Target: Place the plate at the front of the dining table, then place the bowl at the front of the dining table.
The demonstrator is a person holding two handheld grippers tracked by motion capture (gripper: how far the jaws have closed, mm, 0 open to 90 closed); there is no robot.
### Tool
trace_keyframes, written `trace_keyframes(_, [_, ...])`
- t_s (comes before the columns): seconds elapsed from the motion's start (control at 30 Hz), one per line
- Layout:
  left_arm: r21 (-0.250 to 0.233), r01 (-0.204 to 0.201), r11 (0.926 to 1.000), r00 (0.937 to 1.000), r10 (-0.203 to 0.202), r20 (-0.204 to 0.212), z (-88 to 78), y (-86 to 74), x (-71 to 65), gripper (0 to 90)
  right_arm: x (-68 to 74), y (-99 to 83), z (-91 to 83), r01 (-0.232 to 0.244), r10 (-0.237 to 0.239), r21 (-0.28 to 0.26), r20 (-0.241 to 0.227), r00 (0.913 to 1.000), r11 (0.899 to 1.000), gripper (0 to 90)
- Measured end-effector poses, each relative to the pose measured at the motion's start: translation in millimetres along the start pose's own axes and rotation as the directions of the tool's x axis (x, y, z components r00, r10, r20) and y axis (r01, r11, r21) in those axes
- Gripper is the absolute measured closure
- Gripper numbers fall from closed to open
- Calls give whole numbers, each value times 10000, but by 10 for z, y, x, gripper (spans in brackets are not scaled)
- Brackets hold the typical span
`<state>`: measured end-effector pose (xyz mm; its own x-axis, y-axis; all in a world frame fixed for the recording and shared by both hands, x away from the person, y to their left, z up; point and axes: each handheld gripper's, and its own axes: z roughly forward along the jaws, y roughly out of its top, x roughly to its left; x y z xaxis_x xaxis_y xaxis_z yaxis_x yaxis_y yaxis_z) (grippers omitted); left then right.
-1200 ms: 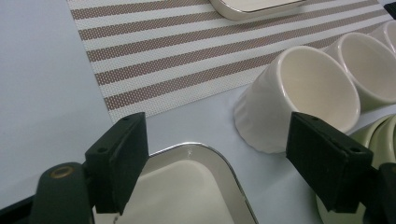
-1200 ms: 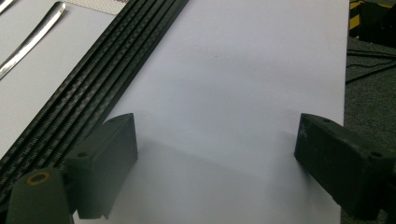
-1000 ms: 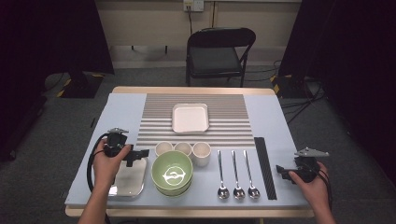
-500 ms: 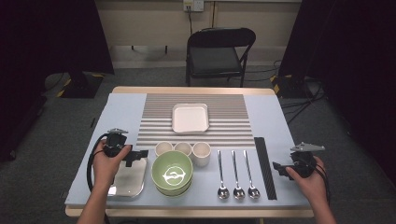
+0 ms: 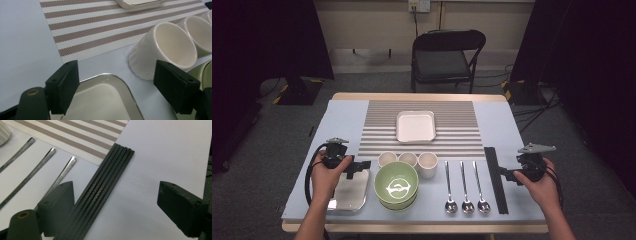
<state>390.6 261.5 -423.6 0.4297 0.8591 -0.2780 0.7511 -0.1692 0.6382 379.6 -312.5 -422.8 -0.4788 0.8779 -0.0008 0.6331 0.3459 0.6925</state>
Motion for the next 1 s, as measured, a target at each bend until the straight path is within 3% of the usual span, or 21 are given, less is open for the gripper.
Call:
trace_keyframes(0.37, [-94,133,9999,9997,-135,-216,-48,-36,33,207,66,132,28,294,-294,-2,-298,9991,9996,134])
trace_keyframes(1.0, [-197,184,9996,9997,-187,-155,-73,-66,65,205,298,374,124,778,-761,103,-1130,9907,9969,133])
